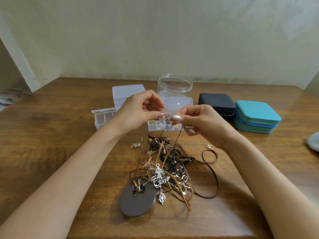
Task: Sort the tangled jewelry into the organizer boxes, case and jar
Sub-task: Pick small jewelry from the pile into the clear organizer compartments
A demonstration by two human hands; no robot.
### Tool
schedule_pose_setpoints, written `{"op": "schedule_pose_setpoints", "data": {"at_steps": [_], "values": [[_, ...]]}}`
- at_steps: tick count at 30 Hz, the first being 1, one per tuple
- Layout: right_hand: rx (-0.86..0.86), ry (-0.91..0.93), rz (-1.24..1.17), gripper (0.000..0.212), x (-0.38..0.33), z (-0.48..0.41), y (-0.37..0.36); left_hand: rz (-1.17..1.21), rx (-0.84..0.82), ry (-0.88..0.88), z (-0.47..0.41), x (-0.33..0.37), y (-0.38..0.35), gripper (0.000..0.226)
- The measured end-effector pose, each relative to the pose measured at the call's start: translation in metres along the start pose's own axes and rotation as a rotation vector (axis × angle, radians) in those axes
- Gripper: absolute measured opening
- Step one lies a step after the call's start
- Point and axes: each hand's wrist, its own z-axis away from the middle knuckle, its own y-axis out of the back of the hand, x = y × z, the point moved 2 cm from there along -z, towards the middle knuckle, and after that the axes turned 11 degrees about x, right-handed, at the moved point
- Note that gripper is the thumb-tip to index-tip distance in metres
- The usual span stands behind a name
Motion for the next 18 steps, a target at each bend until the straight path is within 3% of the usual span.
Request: {"op": "schedule_pose_setpoints", "data": {"at_steps": [3, 7, 11, 18], "values": [[0.125, 0.086, 0.145, 0.023, 0.0, 0.001, 0.0, 0.045, 0.065, 0.015, 0.0, 0.001, 0.002, 0.021], [0.23, 0.136, 0.052, 0.018, -0.001, 0.001, 0.002, 0.109, 0.121, 0.047, 0.001, 0.001, -0.001, 0.018], [0.211, 0.143, -0.002, 0.024, -0.002, -0.001, -0.008, 0.141, 0.172, 0.034, 0.004, 0.004, -0.005, 0.021], [0.257, 0.14, -0.082, 0.008, 0.002, -0.004, -0.02, 0.194, 0.1, 0.069, 0.004, 0.01, 0.0, 0.021]]}}
